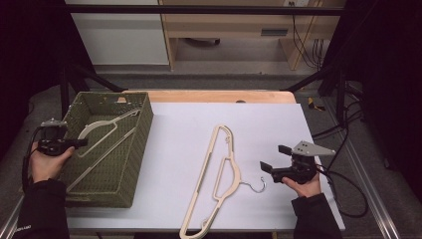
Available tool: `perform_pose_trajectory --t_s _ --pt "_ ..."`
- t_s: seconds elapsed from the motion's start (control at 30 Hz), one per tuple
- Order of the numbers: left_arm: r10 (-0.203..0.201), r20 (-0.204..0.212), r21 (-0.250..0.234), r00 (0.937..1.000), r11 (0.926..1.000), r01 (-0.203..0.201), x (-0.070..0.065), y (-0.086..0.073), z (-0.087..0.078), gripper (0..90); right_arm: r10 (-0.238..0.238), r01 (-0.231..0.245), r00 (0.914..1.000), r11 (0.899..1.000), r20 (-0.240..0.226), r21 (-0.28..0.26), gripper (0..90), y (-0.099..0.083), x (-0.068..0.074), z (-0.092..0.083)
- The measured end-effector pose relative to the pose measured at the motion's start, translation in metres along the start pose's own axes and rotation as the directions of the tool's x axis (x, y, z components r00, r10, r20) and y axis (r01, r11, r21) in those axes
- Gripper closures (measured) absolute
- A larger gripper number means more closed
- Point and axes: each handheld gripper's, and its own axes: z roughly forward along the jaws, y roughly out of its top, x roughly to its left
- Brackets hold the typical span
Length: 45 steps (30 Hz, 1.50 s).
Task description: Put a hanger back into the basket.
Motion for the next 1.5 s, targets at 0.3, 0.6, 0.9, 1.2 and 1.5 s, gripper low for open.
perform_pose_trajectory --t_s 0.3,0.6,0.9,1.2,1.5 --pt "-0.029 -0.052 0.057 0.9982 0.9978 0.032 0.003 0.0 0.003 70.0 0.001 -0.001 1.0 1.0 0.0 0.003 7.3 0.0 0.0 0.0" --pt "-0.062 -0.087 0.13 0.9943 0.9889 0.073 0.005 -0.002 0.01 43.6 -0.003 0.003 1.0 1.0 -0.003 0.001 7.1 0.0 0.0 0.001" --pt "-0.036 -0.095 0.16 0.9948 0.9858 0.051 -0.001 -0.002 0.006 33.8 0.0 0.0 1.0 1.0 -0.002 0.002 6.9 0.0 0.0 0.0" --pt "-0.018 -0.082 0.09 0.9965 0.9956 0.025 -0.01 -0.001 -0.012 31.2 0.015 -0.015 0.9999 1.0 0.009 -0.019 5.5 0.001 -0.001 -0.004" --pt "0.055 0.0 -0.124 0.9985 0.9908 -0.055 -0.047 0.016 -0.048 27.3 0.024 -0.024 0.9997 0.998 0.008 -0.051 4.0 0.002 -0.001 -0.009"
